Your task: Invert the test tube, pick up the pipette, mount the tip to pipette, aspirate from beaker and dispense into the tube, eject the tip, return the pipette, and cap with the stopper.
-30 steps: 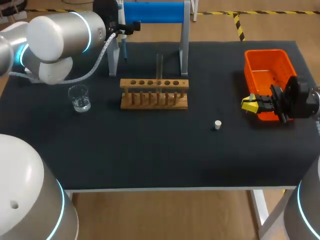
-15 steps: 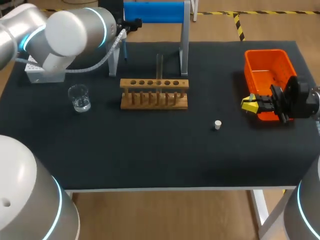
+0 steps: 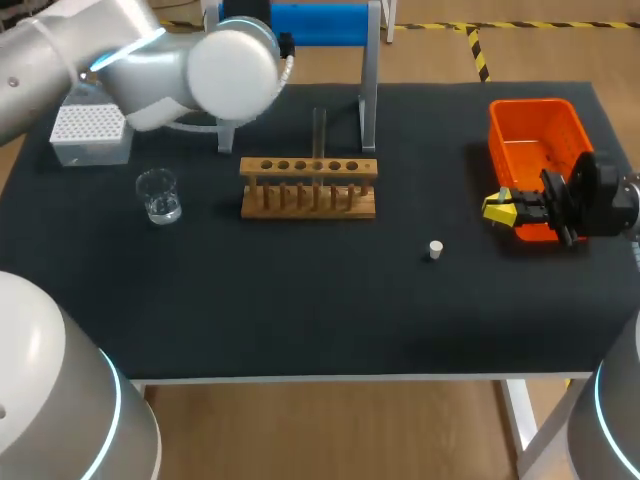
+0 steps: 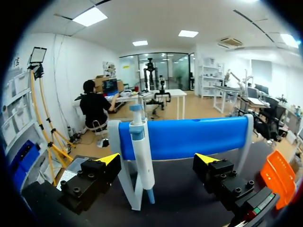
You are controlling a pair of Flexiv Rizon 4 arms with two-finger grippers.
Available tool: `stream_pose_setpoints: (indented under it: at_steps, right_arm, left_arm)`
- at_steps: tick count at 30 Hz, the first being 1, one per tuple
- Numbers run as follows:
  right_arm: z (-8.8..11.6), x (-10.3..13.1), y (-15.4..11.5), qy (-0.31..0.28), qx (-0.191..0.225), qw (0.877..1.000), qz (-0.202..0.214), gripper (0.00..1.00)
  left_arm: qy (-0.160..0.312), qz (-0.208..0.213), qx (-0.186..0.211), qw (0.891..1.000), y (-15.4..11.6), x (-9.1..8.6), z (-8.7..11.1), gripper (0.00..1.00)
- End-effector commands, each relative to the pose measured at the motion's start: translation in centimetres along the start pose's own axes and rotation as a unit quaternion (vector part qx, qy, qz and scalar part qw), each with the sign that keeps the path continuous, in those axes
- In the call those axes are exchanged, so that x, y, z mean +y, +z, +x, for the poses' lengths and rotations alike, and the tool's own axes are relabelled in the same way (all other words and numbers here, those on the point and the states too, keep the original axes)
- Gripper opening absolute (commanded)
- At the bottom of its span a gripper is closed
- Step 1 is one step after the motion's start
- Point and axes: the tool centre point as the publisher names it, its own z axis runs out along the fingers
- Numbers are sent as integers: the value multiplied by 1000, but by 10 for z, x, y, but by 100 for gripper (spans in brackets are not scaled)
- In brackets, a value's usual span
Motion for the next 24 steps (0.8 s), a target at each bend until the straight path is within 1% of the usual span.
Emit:
stream_pose_setpoints:
  at_steps: [1,4,6,8,10,13,19,24]
  right_arm:
    - [1,0,-1,0,0,1000,0,0]
    - [1,0,-1,0,0,1000,0,0]
    - [1,0,-1,0,0,1000,0,0]
    - [1,0,-1,0,0,1000,0,0]
    - [1,0,-1,0,0,1000,0,0]
    - [1,0,-1,0,0,1000,0,0]
    - [1,0,-1,0,0,1000,0,0]
    - [1,0,-1,0,0,1000,0,0]
  left_arm:
    - [-2,-1,-226,974,2,0,6,100]
    - [-9,-2,-225,974,4,0,6,100]
    - [-22,0,-219,976,6,0,6,100]
    - [-43,4,-201,979,7,1,4,100]
    - [-54,4,-190,980,7,1,3,100]
    - [-50,10,-175,983,8,2,2,100]
    - [-47,15,-166,985,6,2,0,100]
    - [-52,28,-136,989,5,1,-4,100]
